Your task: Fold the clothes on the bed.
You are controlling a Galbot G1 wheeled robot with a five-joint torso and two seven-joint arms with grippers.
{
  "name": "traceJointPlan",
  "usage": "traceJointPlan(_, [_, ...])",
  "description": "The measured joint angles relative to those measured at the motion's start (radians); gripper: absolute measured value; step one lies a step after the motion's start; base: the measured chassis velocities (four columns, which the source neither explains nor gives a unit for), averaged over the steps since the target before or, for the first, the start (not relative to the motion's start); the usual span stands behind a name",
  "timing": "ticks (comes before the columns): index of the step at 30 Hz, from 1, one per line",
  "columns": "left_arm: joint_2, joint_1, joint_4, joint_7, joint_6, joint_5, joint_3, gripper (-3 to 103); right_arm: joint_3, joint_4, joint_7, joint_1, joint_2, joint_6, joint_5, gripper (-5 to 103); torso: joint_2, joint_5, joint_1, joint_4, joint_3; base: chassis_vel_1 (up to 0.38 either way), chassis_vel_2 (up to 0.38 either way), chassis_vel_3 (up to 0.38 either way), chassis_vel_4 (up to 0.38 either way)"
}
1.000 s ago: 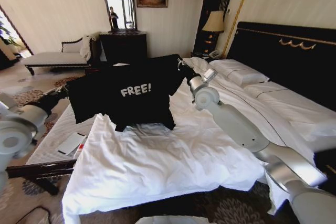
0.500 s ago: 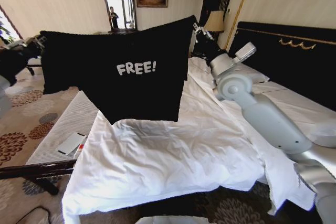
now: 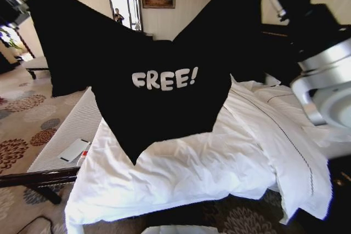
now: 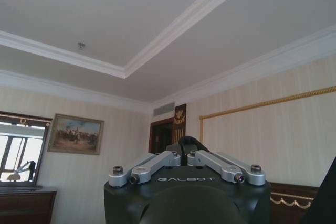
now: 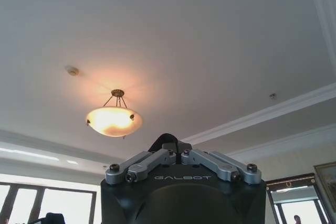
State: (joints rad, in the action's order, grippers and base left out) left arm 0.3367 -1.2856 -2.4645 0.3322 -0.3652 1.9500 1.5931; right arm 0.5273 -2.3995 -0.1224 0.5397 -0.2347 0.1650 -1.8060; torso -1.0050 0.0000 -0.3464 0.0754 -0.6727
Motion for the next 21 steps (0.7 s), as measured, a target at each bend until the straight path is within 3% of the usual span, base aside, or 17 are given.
traceJointPlan(4, [0.033,-0.012,-0.033,-0.002,-0.006,-0.002,-0.017,0,0.098,-0.045,-0.032,0.085,0.022,-0.008,-0.014,0,0.000,0.0001,0.000,-0.0002,0.000,0.000,0.000,0.000,0.000])
traceJointPlan(8, [0.053,-0.015,-0.041,0.006,-0.037,-0.034,-0.076,0,0.094,-0.049,-0.119,0.111,0.020,-0.057,0.004,0,0.000,-0.0001,0.000,-0.0002,0.000,0.000,0.000,0.000,0.000])
traceJointPlan(12, [0.065,0.003,-0.006,0.063,-0.135,-0.140,-0.270,0,0.013,0.017,-0.253,0.205,-0.037,-0.205,0.127,0,0.000,-0.0001,0.000,-0.0001,0.000,0.000,0.000,0.000,0.000])
traceJointPlan(13, [0.065,0.003,-0.006,0.063,-0.135,-0.140,-0.270,0,0.013,0.017,-0.253,0.205,-0.037,-0.205,0.127,0,0.000,-0.0001,0.000,-0.0001,0.000,0.000,0.000,0.000,0.000])
traceJointPlan(17, [0.080,0.032,0.084,0.066,-0.167,-0.248,-0.485,0,-0.117,0.134,-0.270,0.275,-0.134,-0.288,0.270,0,0.000,0.0007,-0.001,0.0001,0.000,0.000,0.000,0.000,0.000])
traceJointPlan(18, [0.080,0.032,0.084,0.066,-0.167,-0.248,-0.485,0,-0.117,0.134,-0.270,0.275,-0.134,-0.288,0.270,0,0.000,0.0007,-0.001,0.0001,0.000,0.000,0.000,0.000,0.000])
traceJointPlan(19, [0.091,0.060,0.145,0.061,-0.170,-0.313,-0.605,0,-0.219,0.206,-0.279,0.245,-0.190,-0.308,0.310,0,0.000,0.0002,0.000,0.0007,0.000,0.000,0.000,0.000,0.000])
traceJointPlan(21, [0.107,0.093,0.215,0.052,-0.170,-0.382,-0.712,0,-0.342,0.290,-0.292,0.180,-0.255,-0.315,0.341,0,0.000,0.0002,0.000,0.0007,0.000,0.000,0.000,0.000,0.000])
